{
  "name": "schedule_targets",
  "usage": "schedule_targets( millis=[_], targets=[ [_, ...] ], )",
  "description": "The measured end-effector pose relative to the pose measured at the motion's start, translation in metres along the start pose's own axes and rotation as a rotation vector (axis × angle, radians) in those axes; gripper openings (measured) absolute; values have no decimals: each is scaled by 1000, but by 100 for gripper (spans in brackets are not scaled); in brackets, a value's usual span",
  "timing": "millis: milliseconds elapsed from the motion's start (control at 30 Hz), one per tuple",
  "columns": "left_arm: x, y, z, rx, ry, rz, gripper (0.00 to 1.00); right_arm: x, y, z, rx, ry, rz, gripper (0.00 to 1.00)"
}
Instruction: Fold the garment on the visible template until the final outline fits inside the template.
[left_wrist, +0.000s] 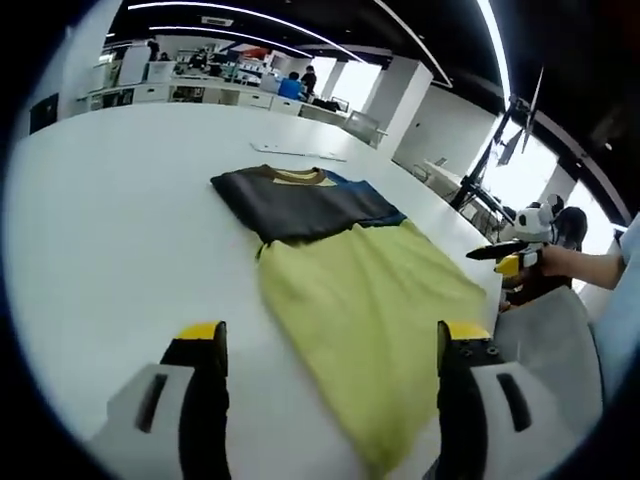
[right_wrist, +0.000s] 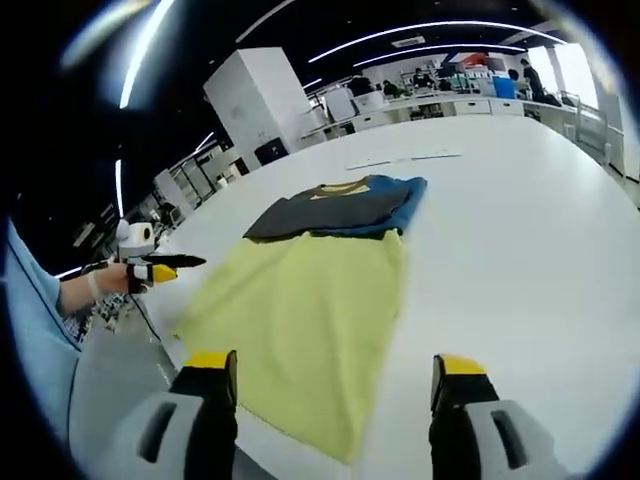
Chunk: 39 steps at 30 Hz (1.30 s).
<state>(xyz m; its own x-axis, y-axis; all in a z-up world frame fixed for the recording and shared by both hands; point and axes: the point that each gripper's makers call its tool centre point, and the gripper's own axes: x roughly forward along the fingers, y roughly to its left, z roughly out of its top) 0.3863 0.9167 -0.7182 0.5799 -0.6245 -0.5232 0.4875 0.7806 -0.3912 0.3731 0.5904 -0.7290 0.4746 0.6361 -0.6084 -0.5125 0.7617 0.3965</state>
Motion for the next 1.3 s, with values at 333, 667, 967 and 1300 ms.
schedule_targets(
  millis=[333, 667, 967, 1300],
  targets=[
    [-24, -9, -39, -62, 80, -47, 59, -14, 3, -34, 46, 85, 47, 55],
    [-37, -18, -71, -166, 130, -65, 46, -17, 5, -53, 113, 110, 77, 37],
    [-34, -30, -81, -273, 129, -97, 34, -13, 7, -54, 171, 97, 94, 31],
    [-29, -24, -90, -332, 121, -76, 11, -11, -2, -58, 234, 86, 87, 15]
  ],
)
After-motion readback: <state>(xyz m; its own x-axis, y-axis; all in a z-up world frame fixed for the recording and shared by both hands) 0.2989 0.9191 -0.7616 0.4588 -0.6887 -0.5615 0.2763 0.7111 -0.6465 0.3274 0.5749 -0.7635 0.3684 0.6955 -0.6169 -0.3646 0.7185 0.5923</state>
